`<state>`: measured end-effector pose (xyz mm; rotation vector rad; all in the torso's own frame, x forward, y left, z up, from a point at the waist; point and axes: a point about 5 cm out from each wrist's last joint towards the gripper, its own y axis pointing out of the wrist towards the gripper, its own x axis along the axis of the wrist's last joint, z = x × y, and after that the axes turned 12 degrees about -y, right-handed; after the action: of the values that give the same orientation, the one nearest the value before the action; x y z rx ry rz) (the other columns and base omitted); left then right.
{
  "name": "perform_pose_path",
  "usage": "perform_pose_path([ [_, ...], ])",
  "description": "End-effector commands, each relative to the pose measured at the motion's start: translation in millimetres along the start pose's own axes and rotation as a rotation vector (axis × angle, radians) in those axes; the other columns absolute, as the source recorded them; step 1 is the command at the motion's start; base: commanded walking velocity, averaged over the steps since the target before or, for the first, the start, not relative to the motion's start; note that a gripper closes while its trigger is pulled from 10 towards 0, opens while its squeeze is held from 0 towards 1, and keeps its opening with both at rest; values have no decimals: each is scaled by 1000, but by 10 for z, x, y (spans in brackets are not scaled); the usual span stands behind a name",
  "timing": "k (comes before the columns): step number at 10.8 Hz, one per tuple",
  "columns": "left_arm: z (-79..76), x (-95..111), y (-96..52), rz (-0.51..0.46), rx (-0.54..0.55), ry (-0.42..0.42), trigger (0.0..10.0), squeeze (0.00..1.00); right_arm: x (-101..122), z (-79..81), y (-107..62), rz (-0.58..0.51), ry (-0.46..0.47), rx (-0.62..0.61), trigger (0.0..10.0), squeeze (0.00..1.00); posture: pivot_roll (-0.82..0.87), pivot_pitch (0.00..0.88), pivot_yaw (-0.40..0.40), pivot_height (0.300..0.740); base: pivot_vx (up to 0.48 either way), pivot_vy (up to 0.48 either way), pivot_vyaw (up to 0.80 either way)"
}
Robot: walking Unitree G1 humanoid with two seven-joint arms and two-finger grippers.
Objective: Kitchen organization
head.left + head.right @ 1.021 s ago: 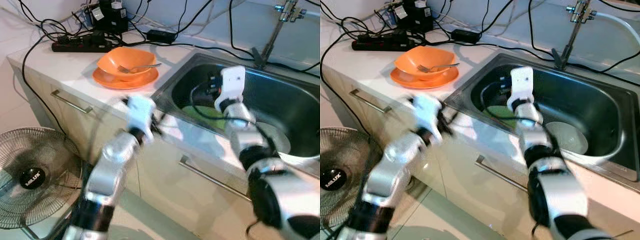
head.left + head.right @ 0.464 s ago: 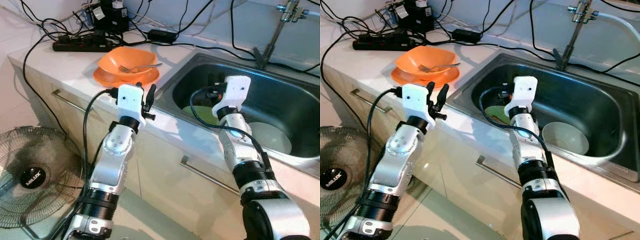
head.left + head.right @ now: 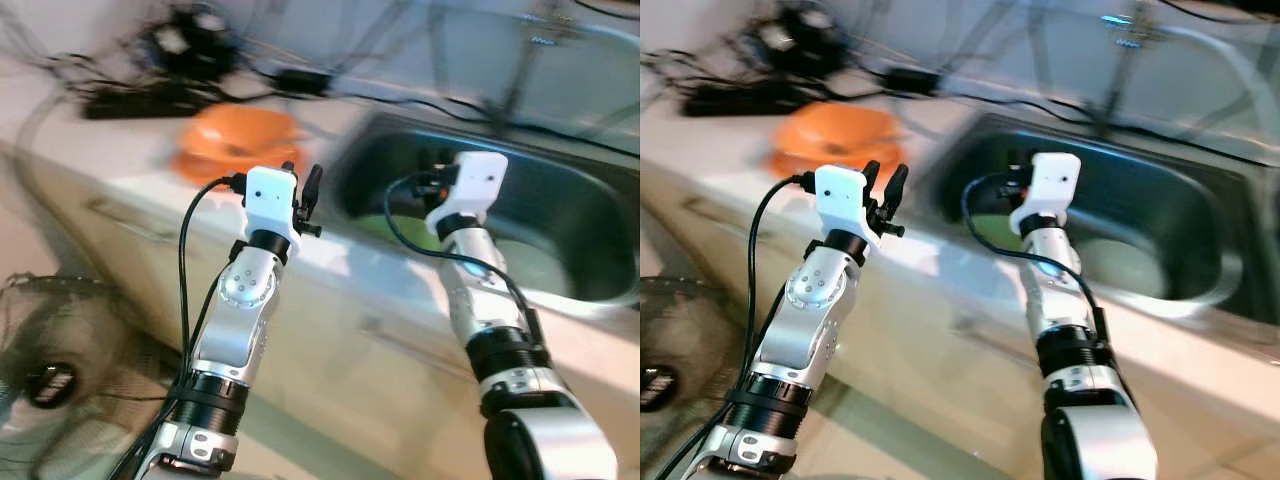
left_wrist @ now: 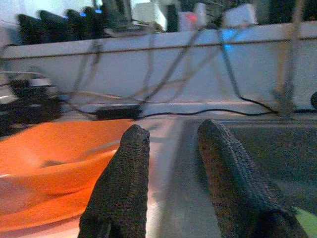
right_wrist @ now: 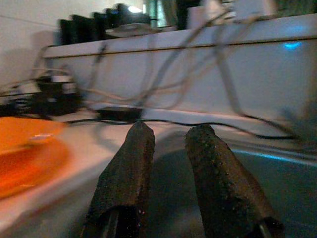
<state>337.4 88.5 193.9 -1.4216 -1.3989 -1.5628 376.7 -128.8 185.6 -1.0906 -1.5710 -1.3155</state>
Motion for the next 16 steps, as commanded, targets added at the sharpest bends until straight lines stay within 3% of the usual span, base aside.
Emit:
perform_pose_path([
  [1, 44, 5, 6, -4, 13, 10, 10000, 0, 20, 34, 0, 2, 19, 7, 10000, 0, 178, 24, -11, 740, 0, 480, 0],
  [3, 31, -3, 2, -2, 4, 10, 10000, 0, 22, 35, -3, 8, 14, 12, 10000, 0, 177, 22, -9, 740, 0, 433, -784],
  [9, 79, 38, 22, -22, 37, 6, 10000, 0, -3, 58, -16, 38, 29, 19, 10000, 0, 175, 37, -6, 740, 0, 0, -131],
  [16, 54, 47, 24, -29, 18, 16, 10000, 0, 0, 127, -30, 31, 18, 43, 10000, 0, 181, 38, -9, 740, 304, 0, -72],
])
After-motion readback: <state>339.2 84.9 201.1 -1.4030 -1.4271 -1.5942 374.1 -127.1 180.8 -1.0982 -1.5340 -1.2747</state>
